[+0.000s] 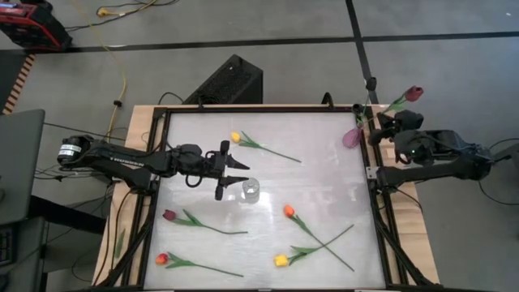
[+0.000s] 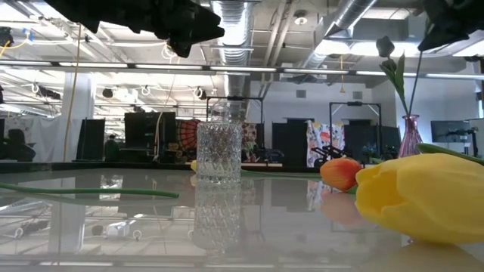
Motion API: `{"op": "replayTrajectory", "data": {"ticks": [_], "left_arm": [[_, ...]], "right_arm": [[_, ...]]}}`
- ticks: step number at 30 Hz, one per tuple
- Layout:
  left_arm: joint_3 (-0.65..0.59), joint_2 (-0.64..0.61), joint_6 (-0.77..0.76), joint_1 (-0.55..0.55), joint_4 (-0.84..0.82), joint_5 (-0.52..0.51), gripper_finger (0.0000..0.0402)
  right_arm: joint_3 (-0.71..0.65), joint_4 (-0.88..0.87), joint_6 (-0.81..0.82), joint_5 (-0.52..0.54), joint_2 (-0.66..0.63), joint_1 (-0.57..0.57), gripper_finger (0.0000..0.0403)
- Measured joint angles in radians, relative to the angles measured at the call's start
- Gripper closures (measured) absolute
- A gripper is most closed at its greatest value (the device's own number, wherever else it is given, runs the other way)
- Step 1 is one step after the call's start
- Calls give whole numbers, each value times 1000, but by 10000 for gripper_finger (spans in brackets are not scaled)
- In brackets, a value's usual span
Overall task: Sort flowers into vase by color
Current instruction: Put the top red flower into the violet vase
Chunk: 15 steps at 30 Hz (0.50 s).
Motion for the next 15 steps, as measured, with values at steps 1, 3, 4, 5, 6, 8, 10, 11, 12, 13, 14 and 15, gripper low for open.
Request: {"op": "replayTrajectory", "data": {"ticks": [1, 3, 4, 5, 6, 8, 10, 11, 12, 13, 14, 15], "left_arm": [[0, 0, 0, 0, 0, 0, 255], [0, 0, 0, 0, 1, 1, 255], [0, 0, 0, 0, 1, 1, 255], [0, 0, 0, 0, 1, 2, 255], [0, 0, 0, 0, 1, 2, 255], [0, 0, 0, 0, 1, 2, 255], [0, 0, 0, 0, -1, 2, 255], [0, 0, 0, 0, -3, 2, 255], [0, 0, 0, 0, -5, 2, 255], [0, 0, 0, 0, -8, 2, 255], [0, 0, 0, 0, -10, 2, 255], [0, 0, 0, 0, -12, 2, 255]], "right_arm": [[0, 0, 1, -2, 2, 0, 381], [1, -1, 5, -3, 14, 0, 381], [1, -3, 6, -4, 19, 0, 381], [1, -4, 7, -11, 27, 0, 381], [1, -4, 9, -20, 35, 0, 381], [1, -8, 21, -36, 51, -3, 381], [1, -12, 25, -57, 68, -12, 381], [1, -12, 25, -64, 76, -19, 381], [1, -12, 22, -73, 81, -28, 381], [0, -9, 14, -77, 84, -37, 381], [0, -5, 9, -79, 86, -48, 381], [0, -4, 2, -79, 86, -60, 381]]}}
